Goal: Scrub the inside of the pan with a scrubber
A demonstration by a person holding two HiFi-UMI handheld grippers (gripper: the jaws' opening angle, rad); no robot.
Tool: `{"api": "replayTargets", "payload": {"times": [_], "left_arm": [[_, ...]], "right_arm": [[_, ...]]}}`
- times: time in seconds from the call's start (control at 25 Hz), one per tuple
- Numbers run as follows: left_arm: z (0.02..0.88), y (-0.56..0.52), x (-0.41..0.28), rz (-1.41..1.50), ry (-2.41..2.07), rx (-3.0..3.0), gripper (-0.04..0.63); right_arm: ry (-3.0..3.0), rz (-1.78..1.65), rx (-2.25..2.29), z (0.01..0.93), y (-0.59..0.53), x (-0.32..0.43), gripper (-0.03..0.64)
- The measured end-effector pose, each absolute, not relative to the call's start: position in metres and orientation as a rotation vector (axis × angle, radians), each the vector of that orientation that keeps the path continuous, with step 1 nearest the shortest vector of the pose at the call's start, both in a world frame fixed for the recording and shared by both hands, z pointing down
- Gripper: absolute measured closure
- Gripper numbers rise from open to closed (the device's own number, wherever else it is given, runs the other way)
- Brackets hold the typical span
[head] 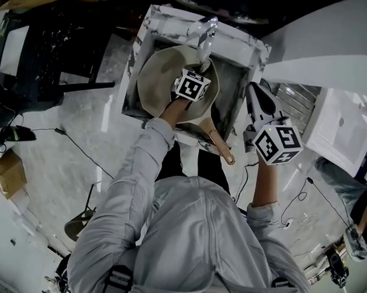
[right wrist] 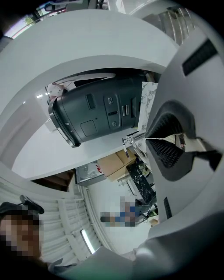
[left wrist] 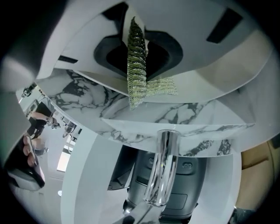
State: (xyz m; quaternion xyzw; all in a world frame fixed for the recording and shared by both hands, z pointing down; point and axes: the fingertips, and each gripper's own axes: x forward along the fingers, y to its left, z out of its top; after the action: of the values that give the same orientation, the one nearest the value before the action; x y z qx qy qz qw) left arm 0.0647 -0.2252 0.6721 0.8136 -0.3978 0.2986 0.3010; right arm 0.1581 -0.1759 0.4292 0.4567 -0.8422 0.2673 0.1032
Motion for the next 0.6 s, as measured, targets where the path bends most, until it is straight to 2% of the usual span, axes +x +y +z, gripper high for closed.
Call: {"api": "replayTargets", "payload": {"times": [0.6], "left_arm": [[0.644,-0.161,0.093,0.847,-0.523,2.328,0.523]], "right_arm": [[-2.474,0.799,1.448,0.415,-0.144,0.155,0.581]]}}
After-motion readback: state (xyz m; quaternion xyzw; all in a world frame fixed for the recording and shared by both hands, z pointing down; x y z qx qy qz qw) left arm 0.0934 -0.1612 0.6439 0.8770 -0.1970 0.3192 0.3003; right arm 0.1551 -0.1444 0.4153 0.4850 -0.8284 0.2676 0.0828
